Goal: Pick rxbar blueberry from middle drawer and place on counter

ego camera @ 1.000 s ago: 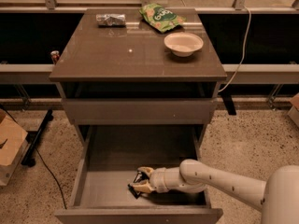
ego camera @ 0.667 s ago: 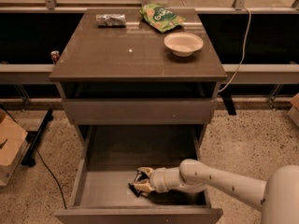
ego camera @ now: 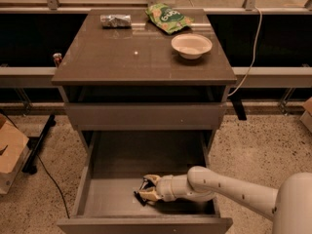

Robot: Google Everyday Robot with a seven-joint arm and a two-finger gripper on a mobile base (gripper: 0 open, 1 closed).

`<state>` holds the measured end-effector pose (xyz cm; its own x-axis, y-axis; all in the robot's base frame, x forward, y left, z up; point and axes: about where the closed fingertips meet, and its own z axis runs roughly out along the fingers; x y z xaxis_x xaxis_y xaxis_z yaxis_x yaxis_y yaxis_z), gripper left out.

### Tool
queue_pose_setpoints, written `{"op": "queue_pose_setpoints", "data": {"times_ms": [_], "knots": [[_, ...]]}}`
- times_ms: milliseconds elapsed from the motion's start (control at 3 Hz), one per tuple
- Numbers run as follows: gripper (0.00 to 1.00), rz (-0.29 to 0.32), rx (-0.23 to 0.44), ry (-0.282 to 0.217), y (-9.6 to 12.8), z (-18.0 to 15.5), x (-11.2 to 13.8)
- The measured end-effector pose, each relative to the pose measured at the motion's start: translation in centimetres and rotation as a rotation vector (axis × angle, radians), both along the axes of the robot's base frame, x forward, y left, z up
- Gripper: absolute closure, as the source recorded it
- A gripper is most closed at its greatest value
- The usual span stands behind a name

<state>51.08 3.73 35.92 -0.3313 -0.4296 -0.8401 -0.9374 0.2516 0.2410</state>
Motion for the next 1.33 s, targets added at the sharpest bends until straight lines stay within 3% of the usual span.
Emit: {"op": "queue_pose_setpoints", "data": {"times_ms": [667, 1000, 1333], "knots": [[1.00, 0.000, 0.000, 0.000, 0.00, 0.00, 0.00], [0.83, 0.000, 0.000, 0.000, 0.01, 0.00, 0.00], [0.61, 0.000, 0.000, 0.000, 0.01, 0.00, 0.00]]}}
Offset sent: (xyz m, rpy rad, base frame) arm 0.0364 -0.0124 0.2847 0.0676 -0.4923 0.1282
